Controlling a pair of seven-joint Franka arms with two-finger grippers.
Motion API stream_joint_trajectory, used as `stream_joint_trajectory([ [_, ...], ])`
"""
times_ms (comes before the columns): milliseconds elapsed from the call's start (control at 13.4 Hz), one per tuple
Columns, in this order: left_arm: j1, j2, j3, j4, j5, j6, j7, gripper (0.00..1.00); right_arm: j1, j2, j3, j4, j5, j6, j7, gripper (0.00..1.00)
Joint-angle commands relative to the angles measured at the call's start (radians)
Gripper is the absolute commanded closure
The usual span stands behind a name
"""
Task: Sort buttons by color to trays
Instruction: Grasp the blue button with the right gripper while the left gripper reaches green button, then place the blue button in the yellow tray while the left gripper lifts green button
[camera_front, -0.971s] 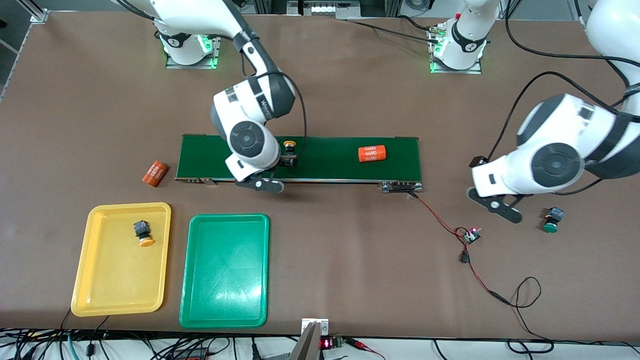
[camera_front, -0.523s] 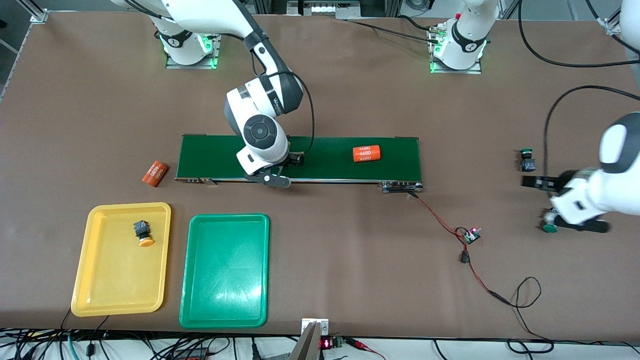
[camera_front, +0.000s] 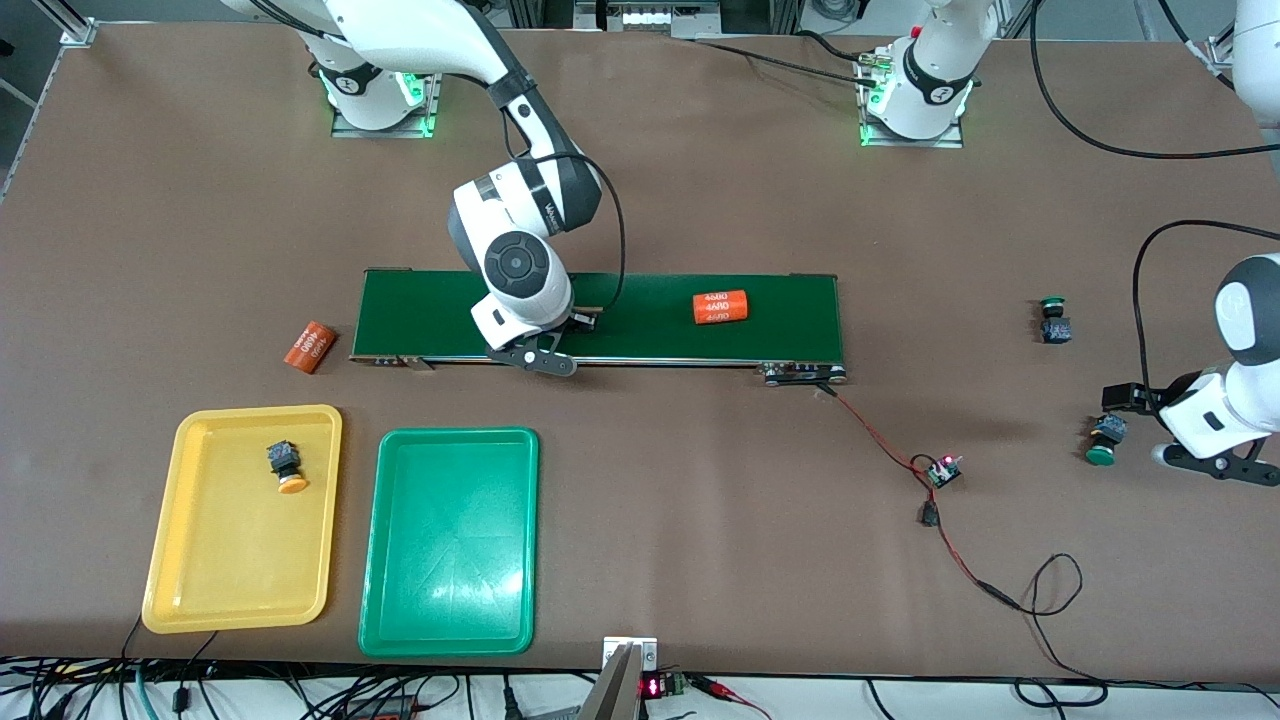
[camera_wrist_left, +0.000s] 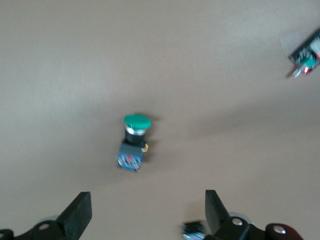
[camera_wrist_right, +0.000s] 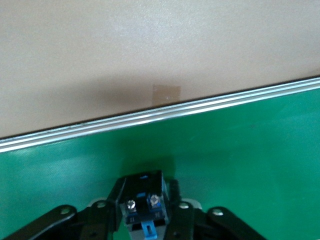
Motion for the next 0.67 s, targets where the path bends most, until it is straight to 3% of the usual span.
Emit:
stream_joint_trajectory([
  [0, -0.011, 0.029, 0.063, -0.032, -0.027, 0.074, 0.203, 0.00, 0.003, -0.031, 0.001, -0.029, 0.007, 0.004, 0.008, 0.88],
  [149, 0.012, 0.093, 0.066, -0.031, -0.038, 0.096, 0.204, 0.00, -0.006, -0.052, -0.007, -0.023, 0.007, -0.008, -0.003, 0.92],
  [299, 0.029, 0.116, 0.069, -0.031, -0.133, 0.183, 0.225, 0.00, -0.057, -0.084, -0.008, 0.002, 0.006, -0.008, -0.021, 0.96],
  [597, 0.032, 0.181, 0.098, -0.032, -0.138, 0.307, 0.320, 0.00, -0.236, -0.092, -0.008, 0.109, 0.006, -0.102, -0.218, 0.98],
])
